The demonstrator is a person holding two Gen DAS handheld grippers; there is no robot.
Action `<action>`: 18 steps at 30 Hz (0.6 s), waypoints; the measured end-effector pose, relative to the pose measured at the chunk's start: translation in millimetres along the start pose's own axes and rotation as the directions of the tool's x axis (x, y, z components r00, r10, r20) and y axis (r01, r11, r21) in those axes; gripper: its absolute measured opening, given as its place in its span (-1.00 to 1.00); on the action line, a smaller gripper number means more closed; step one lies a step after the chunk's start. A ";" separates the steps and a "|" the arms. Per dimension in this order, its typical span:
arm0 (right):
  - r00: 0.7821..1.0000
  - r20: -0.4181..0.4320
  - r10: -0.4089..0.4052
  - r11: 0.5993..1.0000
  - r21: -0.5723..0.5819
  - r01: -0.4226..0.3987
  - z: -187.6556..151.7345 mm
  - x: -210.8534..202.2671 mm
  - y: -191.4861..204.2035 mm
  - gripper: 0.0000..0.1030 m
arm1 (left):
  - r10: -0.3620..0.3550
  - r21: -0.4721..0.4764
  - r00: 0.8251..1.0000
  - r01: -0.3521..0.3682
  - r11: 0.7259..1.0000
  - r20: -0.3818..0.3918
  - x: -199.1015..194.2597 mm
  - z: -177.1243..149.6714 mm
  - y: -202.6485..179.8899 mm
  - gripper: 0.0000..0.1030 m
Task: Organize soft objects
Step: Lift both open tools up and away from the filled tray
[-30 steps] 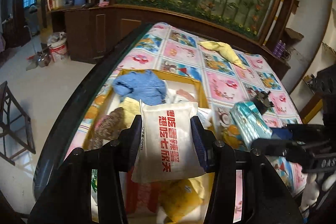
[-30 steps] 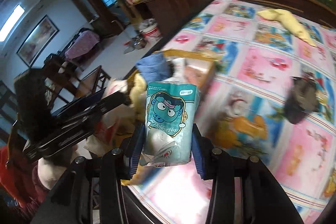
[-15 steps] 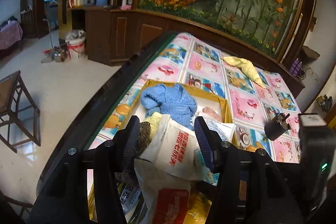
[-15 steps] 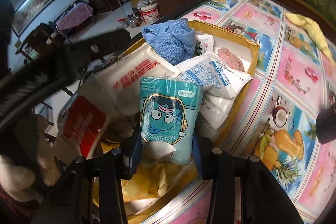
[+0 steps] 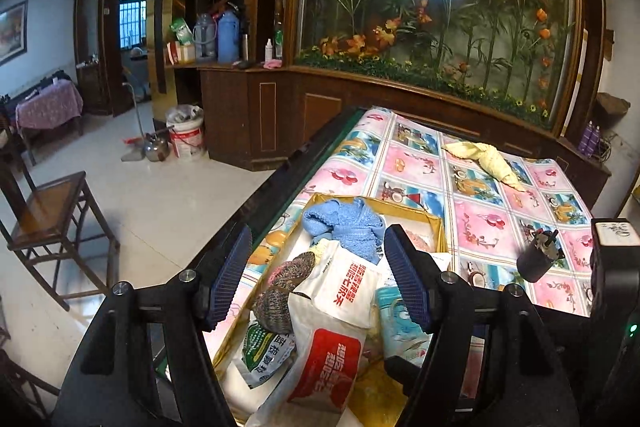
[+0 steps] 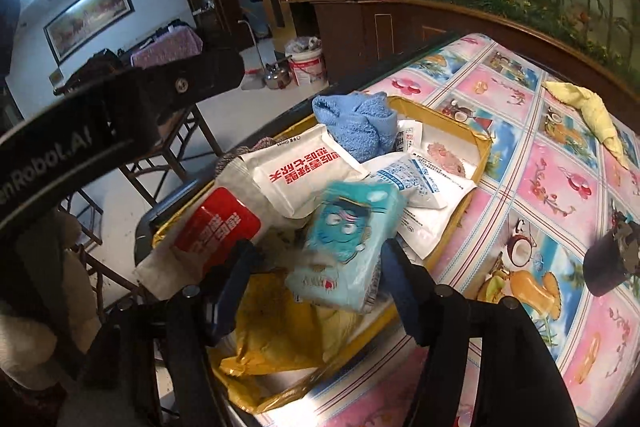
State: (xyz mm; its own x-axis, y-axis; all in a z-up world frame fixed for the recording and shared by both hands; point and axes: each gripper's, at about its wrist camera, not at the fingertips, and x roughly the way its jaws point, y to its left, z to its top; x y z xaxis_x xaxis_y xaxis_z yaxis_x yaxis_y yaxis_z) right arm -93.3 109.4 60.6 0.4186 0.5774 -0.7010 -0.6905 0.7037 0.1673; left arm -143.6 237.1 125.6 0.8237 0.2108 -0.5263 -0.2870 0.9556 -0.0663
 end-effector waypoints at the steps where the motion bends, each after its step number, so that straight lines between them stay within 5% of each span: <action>1: 1.000 0.007 0.005 1.000 0.008 -0.005 -1.2 -4.0 -1.2 0.28 | 0.005 0.004 1.000 -0.005 1.000 0.007 -3.5 -0.2 -1.3 0.36; 18: 0.999 0.044 0.027 0.992 0.124 -0.032 -27.9 -35.4 -23.8 0.28 | 0.042 0.058 0.997 -0.045 0.997 0.062 -39.4 -7.1 -25.8 0.36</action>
State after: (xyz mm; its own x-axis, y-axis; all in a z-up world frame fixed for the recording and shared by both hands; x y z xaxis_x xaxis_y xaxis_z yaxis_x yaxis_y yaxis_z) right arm -108.2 60.6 62.0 0.4258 0.6137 -0.6649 -0.6252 0.7308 0.2741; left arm -172.1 202.7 142.0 0.8397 0.2629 -0.4751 -0.2953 0.9554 0.0066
